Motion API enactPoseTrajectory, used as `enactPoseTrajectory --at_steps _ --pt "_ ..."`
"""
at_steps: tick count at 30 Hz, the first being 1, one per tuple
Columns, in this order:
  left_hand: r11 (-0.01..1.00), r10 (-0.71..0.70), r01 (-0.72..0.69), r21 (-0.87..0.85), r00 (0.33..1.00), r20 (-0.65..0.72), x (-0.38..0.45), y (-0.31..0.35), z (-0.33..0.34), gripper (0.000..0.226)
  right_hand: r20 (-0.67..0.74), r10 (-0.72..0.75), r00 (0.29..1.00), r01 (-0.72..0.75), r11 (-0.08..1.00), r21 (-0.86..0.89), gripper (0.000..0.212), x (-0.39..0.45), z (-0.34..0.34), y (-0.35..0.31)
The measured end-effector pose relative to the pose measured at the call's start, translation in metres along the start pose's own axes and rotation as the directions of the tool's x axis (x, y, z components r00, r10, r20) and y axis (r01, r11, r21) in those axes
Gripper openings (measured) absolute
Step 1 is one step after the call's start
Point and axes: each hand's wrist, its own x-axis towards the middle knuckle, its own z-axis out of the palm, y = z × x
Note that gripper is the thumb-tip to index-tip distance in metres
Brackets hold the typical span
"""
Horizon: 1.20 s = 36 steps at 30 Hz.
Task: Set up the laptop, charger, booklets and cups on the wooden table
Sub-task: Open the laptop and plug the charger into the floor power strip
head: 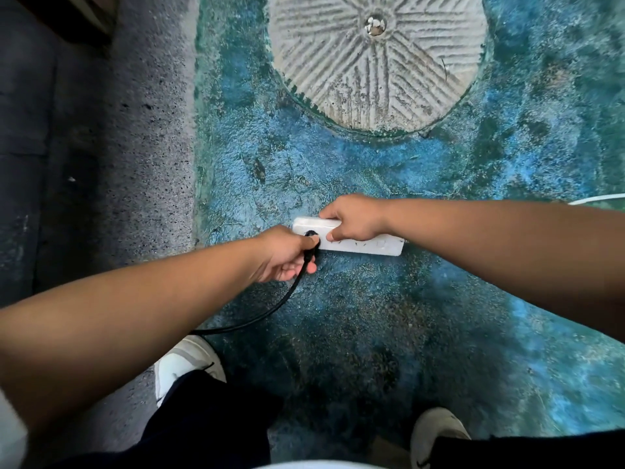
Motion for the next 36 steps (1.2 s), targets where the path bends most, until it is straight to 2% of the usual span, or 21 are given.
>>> enactPoseTrajectory --at_steps 7,9,11,13,16,17,19,21,24,26,30,36 --pt "0.985 -0.096 0.086 0.150 0.994 0.060 0.003 0.011 -0.006 0.037 -0.043 -0.028 0.999 0.024 0.995 -0.092 0.018 0.011 0.006 0.004" --pt "0.972 -0.075 0.071 0.222 0.997 0.011 0.002 0.014 -0.007 0.031 -0.074 -0.021 0.997 0.011 0.990 -0.142 0.026 0.011 0.010 0.006" --pt "0.932 0.023 0.006 0.362 0.997 -0.077 0.004 0.021 -0.012 0.025 -0.112 -0.002 0.994 -0.015 0.989 -0.148 0.034 0.012 0.013 0.009" --pt "0.836 0.195 -0.076 0.544 0.967 -0.165 0.007 0.034 -0.018 0.026 -0.139 0.021 0.990 -0.043 0.986 -0.160 0.038 0.013 0.012 0.013" --pt "0.655 0.491 -0.158 0.738 0.832 -0.258 0.007 0.056 -0.025 0.038 -0.195 0.037 0.980 -0.080 0.973 -0.217 0.055 0.011 0.012 0.020" --pt "0.611 0.532 -0.163 0.775 0.809 -0.249 0.008 0.063 -0.026 0.049 -0.209 0.044 0.977 -0.093 0.969 -0.229 0.064 0.010 0.013 0.021" --pt "0.489 0.538 -0.120 0.864 0.821 -0.191 0.013 0.073 -0.025 0.074 -0.236 0.079 0.969 -0.136 0.962 -0.238 0.083 0.007 0.016 0.022" --pt "0.379 0.582 -0.087 0.921 0.796 -0.165 0.013 0.081 -0.024 0.086 -0.280 0.140 0.950 -0.200 0.959 -0.200 0.095 0.005 0.016 0.025" --pt "0.228 0.767 -0.131 0.965 0.635 -0.094 0.013 0.086 -0.027 0.090 -0.340 0.210 0.917 -0.277 0.947 -0.162 0.108 0.003 0.006 0.035" --pt "0.136 0.820 -0.105 0.985 0.571 -0.052 0.014 0.087 -0.031 0.090 -0.369 0.244 0.897 -0.322 0.932 -0.165 0.115 -0.001 0.000 0.043" --pt "0.119 0.827 -0.032 0.992 0.556 -0.081 0.015 0.088 -0.038 0.096 -0.423 0.287 0.859 -0.386 0.907 -0.169 0.119 -0.006 -0.016 0.049" --pt "0.241 0.794 -0.053 0.969 0.584 -0.166 0.005 0.086 -0.040 0.100 -0.505 0.292 0.812 -0.416 0.897 -0.150 0.114 -0.011 -0.042 0.032"
